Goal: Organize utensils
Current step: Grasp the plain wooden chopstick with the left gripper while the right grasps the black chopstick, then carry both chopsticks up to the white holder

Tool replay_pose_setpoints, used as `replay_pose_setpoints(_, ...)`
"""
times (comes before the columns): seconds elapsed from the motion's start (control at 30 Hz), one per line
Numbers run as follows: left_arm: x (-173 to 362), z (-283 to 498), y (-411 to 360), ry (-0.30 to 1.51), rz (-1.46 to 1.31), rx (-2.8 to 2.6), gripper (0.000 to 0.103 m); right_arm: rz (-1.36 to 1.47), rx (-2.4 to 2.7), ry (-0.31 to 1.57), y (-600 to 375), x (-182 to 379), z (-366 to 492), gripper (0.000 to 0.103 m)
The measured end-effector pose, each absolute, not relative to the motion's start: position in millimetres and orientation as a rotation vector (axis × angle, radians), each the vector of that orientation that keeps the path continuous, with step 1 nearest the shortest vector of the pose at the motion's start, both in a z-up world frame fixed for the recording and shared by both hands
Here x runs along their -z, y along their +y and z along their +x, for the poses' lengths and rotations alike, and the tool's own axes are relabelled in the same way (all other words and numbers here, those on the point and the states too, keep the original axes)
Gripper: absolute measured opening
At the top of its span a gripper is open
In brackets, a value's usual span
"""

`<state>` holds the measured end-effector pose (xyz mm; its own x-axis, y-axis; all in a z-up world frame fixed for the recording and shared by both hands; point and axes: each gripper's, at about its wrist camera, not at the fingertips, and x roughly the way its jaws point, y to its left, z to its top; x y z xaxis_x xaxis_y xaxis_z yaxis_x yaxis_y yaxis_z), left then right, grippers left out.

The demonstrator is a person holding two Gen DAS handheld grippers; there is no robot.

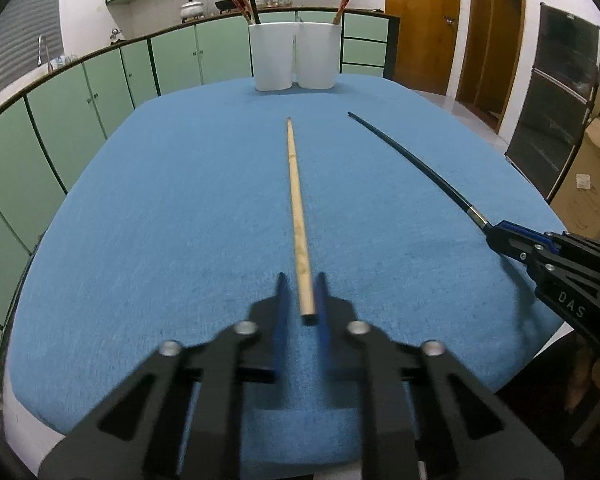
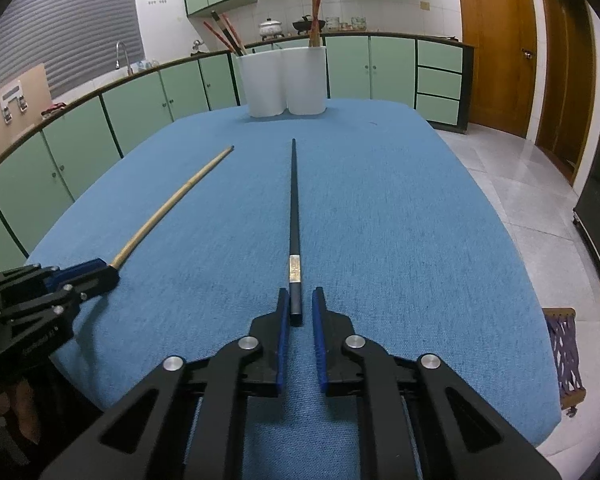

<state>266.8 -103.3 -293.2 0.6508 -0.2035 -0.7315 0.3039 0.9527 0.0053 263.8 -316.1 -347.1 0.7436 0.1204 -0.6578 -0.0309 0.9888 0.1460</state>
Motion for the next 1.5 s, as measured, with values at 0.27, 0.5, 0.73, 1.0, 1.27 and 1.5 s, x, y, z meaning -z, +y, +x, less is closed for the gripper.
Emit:
replay_pose_setpoints(0.27, 275.5, 269.8, -91.2, 0.800, 0.079, 0.281, 0.006, 0.133, -0.092, 0.709, -315.2, 340.2, 260.6, 0.007)
replay_pose_setpoints(0.5, 253.9, 267.6, -85.8, 0.773, 0.067, 0.285, 0.006, 0.139, -0.088, 0.687, -317.6, 329.2, 256.1, 0.007)
replay_pose_setpoints(0.73, 232.1, 267.7, -82.0, 0.764, 0.055, 0.293, 0.006, 0.132, -0.097, 0.630, -320.6, 298.2, 245.5, 0.007)
replay_pose_setpoints(1.0, 193.9, 264.9, -78.0, 0.739, 0.053, 0.316, 0.006, 0.119, -0.114, 0.559, -325.1, 252.8, 240.9, 0.007)
replay_pose_setpoints(1.27, 160.5, 257.7, -73.3, 0.694, 0.070, 0.333, 0.006, 0.129, -0.129, 0.524, -331.1, 219.4, 237.7, 0.007)
replay_pose_setpoints(1.5, 136.9, 268.9, -73.1, 0.662, 0.080, 0.360, 0.006, 0.108, -0.175, 0.519, -329.9, 197.0, 258.4, 0.007)
